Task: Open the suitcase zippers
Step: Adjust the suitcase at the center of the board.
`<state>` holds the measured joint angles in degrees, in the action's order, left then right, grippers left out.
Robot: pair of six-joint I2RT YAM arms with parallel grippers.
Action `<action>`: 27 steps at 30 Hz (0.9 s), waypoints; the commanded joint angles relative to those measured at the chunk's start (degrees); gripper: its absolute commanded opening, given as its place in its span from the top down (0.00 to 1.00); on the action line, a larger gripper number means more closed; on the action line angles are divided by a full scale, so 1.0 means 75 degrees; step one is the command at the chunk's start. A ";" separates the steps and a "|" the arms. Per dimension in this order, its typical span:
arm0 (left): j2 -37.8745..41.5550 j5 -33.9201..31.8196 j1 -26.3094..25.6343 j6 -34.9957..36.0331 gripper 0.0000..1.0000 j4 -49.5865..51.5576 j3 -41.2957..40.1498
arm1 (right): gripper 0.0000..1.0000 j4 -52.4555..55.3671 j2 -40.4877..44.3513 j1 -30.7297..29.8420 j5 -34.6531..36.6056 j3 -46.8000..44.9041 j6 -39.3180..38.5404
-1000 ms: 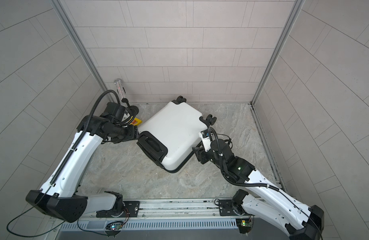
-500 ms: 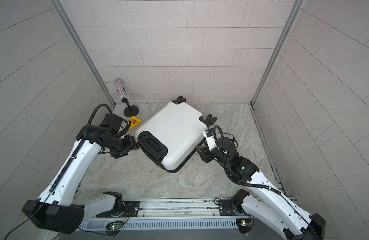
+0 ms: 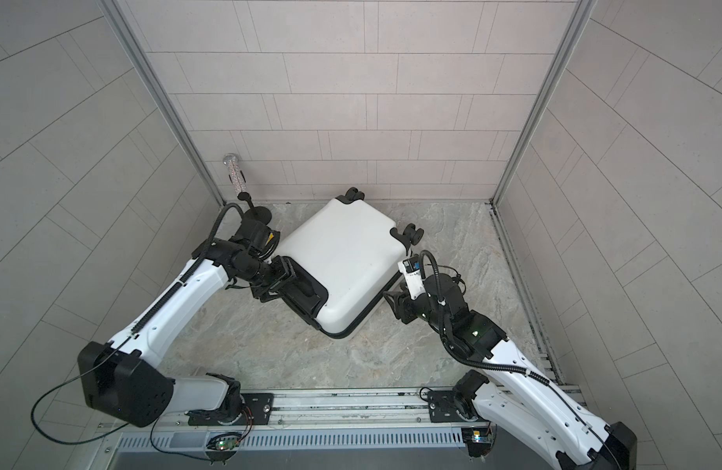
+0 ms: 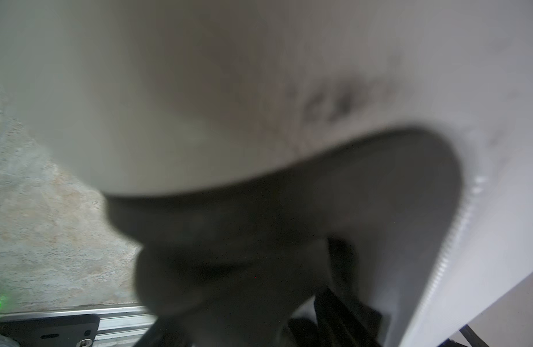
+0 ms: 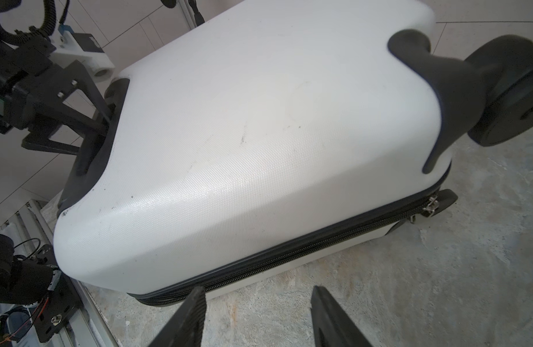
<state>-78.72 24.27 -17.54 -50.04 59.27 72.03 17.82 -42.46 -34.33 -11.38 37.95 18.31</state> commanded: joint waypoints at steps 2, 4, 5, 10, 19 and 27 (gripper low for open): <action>-0.0286 -0.0207 -0.0129 -0.0033 0.39 -0.0067 0.0239 | 0.41 -0.0066 0.0298 0.0054 0.0122 -0.0138 0.0123; -0.0464 -0.0374 -0.0131 0.0213 0.43 0.0100 0.0333 | 0.41 0.0101 0.0302 0.0156 0.0227 -0.0110 0.0217; -0.0555 -0.0465 -0.0133 0.0338 0.46 0.0217 0.0372 | 0.41 0.0211 0.0272 0.0252 0.0217 -0.0092 0.0241; -0.0924 -0.0987 -0.0111 0.0902 0.52 0.0563 0.0677 | 0.41 0.0383 0.0253 0.0850 0.0093 -0.0172 0.0192; -0.2071 -0.1997 0.0184 0.2717 0.61 0.1729 0.2277 | 0.40 0.0238 0.0145 0.2384 -0.0842 -0.0491 0.0184; -0.3189 -0.2621 0.0474 0.4307 0.61 0.2150 0.3606 | 0.40 -0.0215 0.0141 0.2944 -0.1033 -0.0934 0.0173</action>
<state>-99.37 12.51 -14.98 -28.80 75.40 96.64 18.90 -41.65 -13.02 -17.91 31.51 19.55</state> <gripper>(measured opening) 0.399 0.597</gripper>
